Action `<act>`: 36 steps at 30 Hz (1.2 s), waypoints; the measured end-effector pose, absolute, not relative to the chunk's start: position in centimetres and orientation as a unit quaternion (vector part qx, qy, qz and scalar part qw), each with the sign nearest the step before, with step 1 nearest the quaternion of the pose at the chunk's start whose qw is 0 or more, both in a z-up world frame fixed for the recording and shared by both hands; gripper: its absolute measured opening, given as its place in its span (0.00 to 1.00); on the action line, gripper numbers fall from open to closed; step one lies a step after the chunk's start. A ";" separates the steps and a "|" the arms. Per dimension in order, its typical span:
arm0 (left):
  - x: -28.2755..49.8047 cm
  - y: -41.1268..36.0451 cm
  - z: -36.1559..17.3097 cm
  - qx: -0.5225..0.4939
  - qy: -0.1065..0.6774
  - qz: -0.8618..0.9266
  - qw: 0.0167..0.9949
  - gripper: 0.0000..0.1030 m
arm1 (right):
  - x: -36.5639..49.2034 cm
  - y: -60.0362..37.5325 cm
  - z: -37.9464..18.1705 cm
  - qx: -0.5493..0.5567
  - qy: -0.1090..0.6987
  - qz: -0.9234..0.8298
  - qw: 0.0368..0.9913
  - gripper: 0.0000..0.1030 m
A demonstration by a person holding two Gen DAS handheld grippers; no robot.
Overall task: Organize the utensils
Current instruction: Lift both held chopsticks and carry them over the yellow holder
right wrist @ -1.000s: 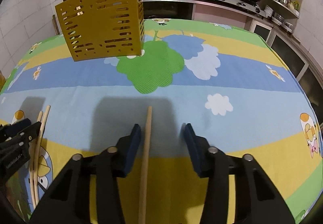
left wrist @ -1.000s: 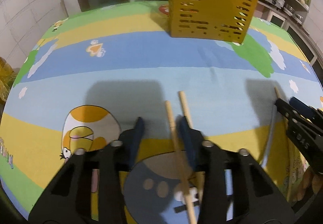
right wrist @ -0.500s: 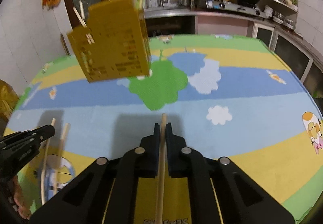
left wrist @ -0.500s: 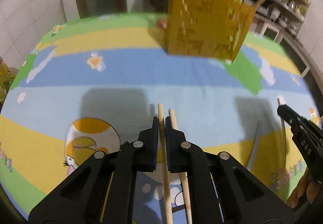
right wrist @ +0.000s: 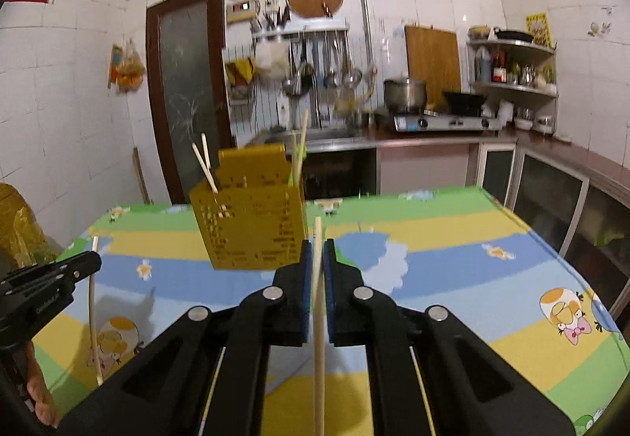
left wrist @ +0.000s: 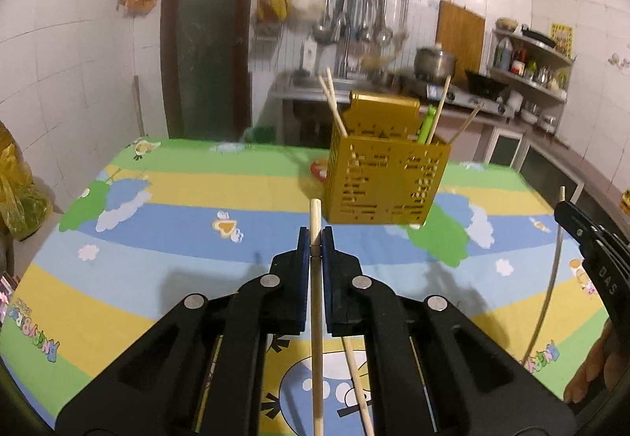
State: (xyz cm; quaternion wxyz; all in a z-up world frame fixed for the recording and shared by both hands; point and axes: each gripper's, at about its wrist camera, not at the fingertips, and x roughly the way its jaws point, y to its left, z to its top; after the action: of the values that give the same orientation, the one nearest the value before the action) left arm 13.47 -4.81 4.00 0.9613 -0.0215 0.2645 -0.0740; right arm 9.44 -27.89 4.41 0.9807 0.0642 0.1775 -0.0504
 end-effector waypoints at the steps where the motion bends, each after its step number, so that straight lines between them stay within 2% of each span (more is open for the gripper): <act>1: 13.2 -4.7 4.1 -0.023 0.260 -0.075 0.962 0.04 | 9.2 -27.8 4.6 0.065 0.171 -0.050 0.982 0.06; 12: 10.4 -3.8 4.9 -0.026 0.216 -0.094 0.971 0.04 | 6.8 -27.7 4.4 0.069 0.134 -0.050 0.987 0.06; 18: 10.3 -3.7 6.2 -0.031 0.211 -0.108 0.971 0.04 | 5.5 -27.8 6.5 0.070 0.109 -0.041 0.991 0.06; 29: 14.3 -4.9 9.6 -0.035 0.182 -0.119 0.975 0.04 | 10.1 -27.2 9.3 0.049 0.109 -0.021 0.993 0.06; 36: 17.5 -5.5 13.5 -0.046 0.134 -0.115 0.983 0.04 | 11.7 -26.4 11.4 0.033 0.089 -0.014 0.995 0.06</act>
State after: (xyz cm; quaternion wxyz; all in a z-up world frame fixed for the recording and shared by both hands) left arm 17.53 -5.51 13.52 0.9833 -0.0459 0.1340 -0.1147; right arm 11.72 -26.38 11.40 0.9954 0.0328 0.0893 -0.0143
